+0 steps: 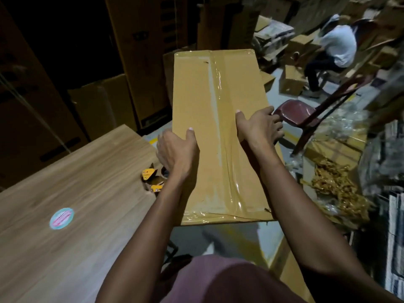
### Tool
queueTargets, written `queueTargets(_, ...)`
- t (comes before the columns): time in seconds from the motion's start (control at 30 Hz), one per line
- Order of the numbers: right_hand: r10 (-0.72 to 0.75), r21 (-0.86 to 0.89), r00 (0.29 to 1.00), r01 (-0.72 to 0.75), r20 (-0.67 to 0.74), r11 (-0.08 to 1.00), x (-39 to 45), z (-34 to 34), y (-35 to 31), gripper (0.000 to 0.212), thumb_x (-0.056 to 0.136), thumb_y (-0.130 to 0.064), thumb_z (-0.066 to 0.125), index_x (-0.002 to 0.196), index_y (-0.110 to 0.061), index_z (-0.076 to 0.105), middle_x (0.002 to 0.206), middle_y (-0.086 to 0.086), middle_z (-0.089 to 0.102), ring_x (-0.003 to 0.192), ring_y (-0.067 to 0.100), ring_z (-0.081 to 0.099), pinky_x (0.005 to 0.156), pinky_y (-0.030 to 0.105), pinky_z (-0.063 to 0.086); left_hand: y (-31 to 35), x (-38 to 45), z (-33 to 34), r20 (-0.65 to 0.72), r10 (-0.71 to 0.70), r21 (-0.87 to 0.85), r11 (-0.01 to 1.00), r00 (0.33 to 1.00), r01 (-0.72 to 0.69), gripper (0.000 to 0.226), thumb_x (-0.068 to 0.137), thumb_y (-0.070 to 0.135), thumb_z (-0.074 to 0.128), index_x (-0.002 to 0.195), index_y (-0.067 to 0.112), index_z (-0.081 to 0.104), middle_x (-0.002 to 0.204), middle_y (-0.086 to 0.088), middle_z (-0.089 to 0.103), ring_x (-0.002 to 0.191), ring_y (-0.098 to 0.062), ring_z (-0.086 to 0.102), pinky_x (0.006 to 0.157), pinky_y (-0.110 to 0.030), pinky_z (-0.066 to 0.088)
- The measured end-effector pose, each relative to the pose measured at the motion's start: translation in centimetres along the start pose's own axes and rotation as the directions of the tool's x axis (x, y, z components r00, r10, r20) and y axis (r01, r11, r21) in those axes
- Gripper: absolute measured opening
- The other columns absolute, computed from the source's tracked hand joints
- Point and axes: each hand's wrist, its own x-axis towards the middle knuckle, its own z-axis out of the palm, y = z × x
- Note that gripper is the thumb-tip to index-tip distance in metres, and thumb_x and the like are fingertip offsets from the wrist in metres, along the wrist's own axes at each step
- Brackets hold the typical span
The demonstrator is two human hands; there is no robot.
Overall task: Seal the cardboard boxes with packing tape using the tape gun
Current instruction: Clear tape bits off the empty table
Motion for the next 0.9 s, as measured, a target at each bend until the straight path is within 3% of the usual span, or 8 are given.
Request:
queueTargets(0.17, 0.135, 0.059, 0.982, -0.128, -0.129, 0.990, 7.9, 1.6, 1.8, 0.081, 0.092, -0.060, 0.058, 0.147, -0.004, 0.035, 0.150, 0.025, 0.042, 0.139, 0.043, 0.037, 0.112, 0.050, 0.025, 3.0, 1.0, 8.2, 0.041, -0.023, -0.046, 0.999, 0.999, 0.025, 0.049, 0.086, 0.051, 0.061, 0.114, 0.011, 0.063, 0.115, -0.008, 0.064, 0.110, -0.033, 0.060, 0.097, -0.049, 0.047)
queueTargets(0.27, 0.195, 0.063, 0.962, -0.186, -0.193, 0.981, 12.7, 2.8, 3.7, 0.077, 0.092, -0.059, 0.056, 0.145, -0.006, 0.039, 0.148, 0.021, 0.045, 0.138, 0.041, 0.039, 0.112, 0.049, 0.025, 4.5, 1.4, 13.4, 0.163, -0.076, -0.038, 0.996, 0.984, 0.083, 0.055, 0.088, 0.051, 0.062, 0.120, 0.007, 0.057, 0.125, -0.012, 0.059, 0.117, -0.037, 0.056, 0.099, -0.047, 0.045)
queueTargets(0.4, 0.251, 0.032, 0.950, -0.249, -0.187, 0.968, 18.4, 7.1, 8.0, 0.076, 0.089, -0.057, 0.058, 0.147, -0.010, 0.041, 0.149, 0.017, 0.047, 0.140, 0.038, 0.039, 0.114, 0.047, 0.025, 4.1, 2.4, 21.4, 0.357, -0.283, 0.072, 0.958, 0.890, 0.276, 0.074, 0.092, 0.057, 0.058, 0.137, 0.000, 0.044, 0.143, -0.018, 0.048, 0.125, -0.040, 0.053, 0.100, -0.046, 0.044)
queueTargets(0.5, 0.277, -0.002, 0.956, -0.278, -0.094, 0.960, 22.2, 11.8, 12.3, 0.073, 0.088, -0.052, 0.059, 0.146, -0.011, 0.043, 0.147, 0.016, 0.048, 0.139, 0.038, 0.040, 0.114, 0.046, 0.023, 2.3, 2.0, 27.6, 0.426, -0.470, 0.155, 0.880, 0.773, 0.449, 0.078, 0.094, 0.056, 0.057, 0.142, -0.002, 0.036, 0.149, -0.021, 0.042, 0.131, -0.042, 0.049, 0.105, -0.047, 0.040)
queueTargets(0.6, 0.282, -0.068, 0.955, -0.276, 0.090, 0.959, 24.9, 18.0, 17.4, 0.071, 0.088, -0.050, 0.059, 0.146, -0.011, 0.043, 0.147, 0.018, 0.048, 0.138, 0.039, 0.039, 0.116, 0.048, 0.021, -0.2, 1.6, 33.7, 0.382, -0.643, 0.262, 0.764, 0.664, 0.590, 0.077, 0.095, 0.055, 0.057, 0.142, -0.002, 0.034, 0.150, -0.021, 0.040, 0.135, -0.040, 0.045, 0.107, -0.045, 0.038)
queueTargets(0.8, 0.305, -0.165, 0.869, -0.260, 0.388, 0.951, 30.6, 31.4, 29.4, 0.070, 0.093, -0.054, 0.057, 0.148, -0.012, 0.045, 0.144, 0.020, 0.049, 0.135, 0.041, 0.043, 0.112, 0.050, 0.029, -10.4, 0.6, 46.5, 0.323, -0.816, 0.369, 0.576, 0.480, 0.730, 0.087, 0.094, 0.063, 0.050, 0.148, -0.003, 0.033, 0.149, -0.020, 0.046, 0.132, -0.040, 0.051, 0.105, -0.043, 0.045)
queueTargets(0.9, 0.285, -0.163, 0.822, -0.234, 0.494, 0.958, 31.3, 39.0, 35.1, 0.064, 0.094, -0.050, 0.058, 0.145, -0.013, 0.047, 0.141, 0.018, 0.050, 0.133, 0.040, 0.043, 0.110, 0.050, 0.030, -16.3, 0.1, 52.1, 0.177, -0.890, 0.394, 0.456, 0.421, 0.798, 0.086, 0.093, 0.060, 0.058, 0.147, -0.001, 0.030, 0.146, -0.021, 0.046, 0.128, -0.040, 0.053, 0.100, -0.045, 0.047)
